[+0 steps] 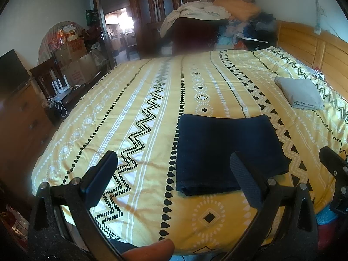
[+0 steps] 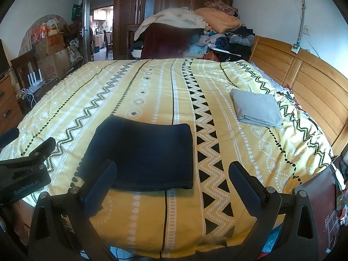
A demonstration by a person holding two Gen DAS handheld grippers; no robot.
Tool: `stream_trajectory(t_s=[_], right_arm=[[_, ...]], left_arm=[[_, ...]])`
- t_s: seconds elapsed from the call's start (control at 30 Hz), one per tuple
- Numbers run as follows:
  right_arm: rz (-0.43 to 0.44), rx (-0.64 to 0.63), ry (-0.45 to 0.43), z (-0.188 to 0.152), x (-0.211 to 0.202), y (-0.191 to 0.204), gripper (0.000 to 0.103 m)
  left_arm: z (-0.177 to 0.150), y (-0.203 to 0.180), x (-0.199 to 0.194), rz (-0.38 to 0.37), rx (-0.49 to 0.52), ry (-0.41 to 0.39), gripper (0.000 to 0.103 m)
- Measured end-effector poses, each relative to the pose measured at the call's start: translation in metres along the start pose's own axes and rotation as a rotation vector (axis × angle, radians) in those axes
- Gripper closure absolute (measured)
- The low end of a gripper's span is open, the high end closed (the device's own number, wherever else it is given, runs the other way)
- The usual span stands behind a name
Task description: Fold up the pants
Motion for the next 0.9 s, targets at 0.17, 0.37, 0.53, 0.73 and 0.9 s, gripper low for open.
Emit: stream_trajectory(t_s=[0.17,0.37,0.53,0.73,0.9], right_arm=[[0.006,-0.002,0.0,0.0011,0.0004,0.0004,0.0],[0.012,-0.004,0.001,0.0011,0.0008,0.0025,0.0],[0.018,-0.004,0.003,0.0016,0.0015,0.002,0.0],[0.025,-0.005,0.005,0.0022,0.0022,0.0038,0.0],[0.037,-0.006,0.002,0.0025,0.0017,0.0055,0.0]], left_arm=[[0.0,0.0008,0.0004,-0.001,0.0,0.0,0.0],[-0.0007,0.0012,0.0007,-0.001,-0.003,0.004,0.0],[-0.0014,0.0009,0.001,-0.001,-0.005,0.004,0.0],[-0.002,0.0012,0.0014,0.001,-0.006,0.005,0.0],[-0.0037,0.0006,0.0026,-0.001,-0.006,0.01,0.0]])
Point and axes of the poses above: each gripper's, at about its wrist camera, not at the fingertips, and x roughly the way its jaws point, y to its left, z to its top, the point moved 7 cm from there along x, roughly the way its jaws point, and after that the axes turned 4 degrees about x, right-handed, at the moved point
